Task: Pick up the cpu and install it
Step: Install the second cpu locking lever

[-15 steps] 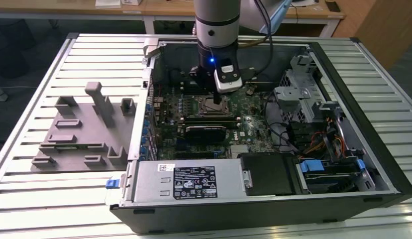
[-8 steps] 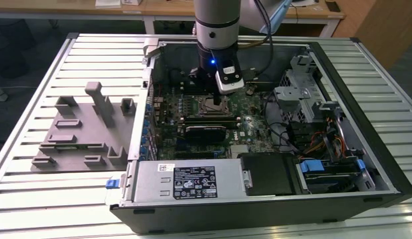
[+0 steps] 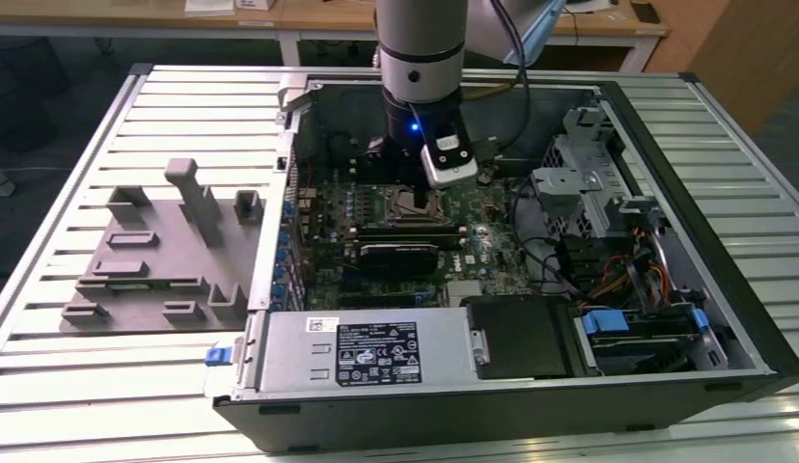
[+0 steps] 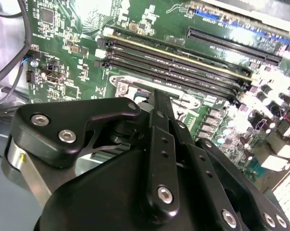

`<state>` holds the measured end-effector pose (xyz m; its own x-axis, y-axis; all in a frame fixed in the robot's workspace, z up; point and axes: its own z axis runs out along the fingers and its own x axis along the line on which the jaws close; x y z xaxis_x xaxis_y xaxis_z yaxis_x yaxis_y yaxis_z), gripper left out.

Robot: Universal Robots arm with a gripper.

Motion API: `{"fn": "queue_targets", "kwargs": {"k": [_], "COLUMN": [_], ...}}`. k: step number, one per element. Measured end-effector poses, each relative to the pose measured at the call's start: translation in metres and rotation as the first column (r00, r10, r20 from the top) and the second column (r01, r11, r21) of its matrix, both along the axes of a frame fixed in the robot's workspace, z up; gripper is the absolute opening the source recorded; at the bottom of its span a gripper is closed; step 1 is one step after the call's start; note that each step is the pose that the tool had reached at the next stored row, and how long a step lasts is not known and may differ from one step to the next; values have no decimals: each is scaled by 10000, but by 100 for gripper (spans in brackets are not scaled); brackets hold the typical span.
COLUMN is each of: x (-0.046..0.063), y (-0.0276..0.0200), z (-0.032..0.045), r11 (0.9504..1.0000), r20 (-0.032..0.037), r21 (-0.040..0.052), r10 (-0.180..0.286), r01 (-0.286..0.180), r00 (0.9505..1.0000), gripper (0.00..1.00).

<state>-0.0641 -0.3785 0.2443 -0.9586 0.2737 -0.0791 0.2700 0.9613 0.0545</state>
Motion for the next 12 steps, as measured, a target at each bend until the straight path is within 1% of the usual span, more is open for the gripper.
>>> {"fn": "queue_targets", "kwargs": {"k": [5,7,9,12], "x": [-17,-34,-53,-76], "y": [-58,-74,-83,-85], "z": [-37,-52,-69,-92], "r11": [9999,9997,9995,9981], "r20": [-1,-1,0,3], "r21": [-1,13,43,89], "r10": [170,238,329,612], "r01": [-170,-238,-329,-612], "r00": [9999,9997,9995,9981], "gripper": [11,11,11,11]}}
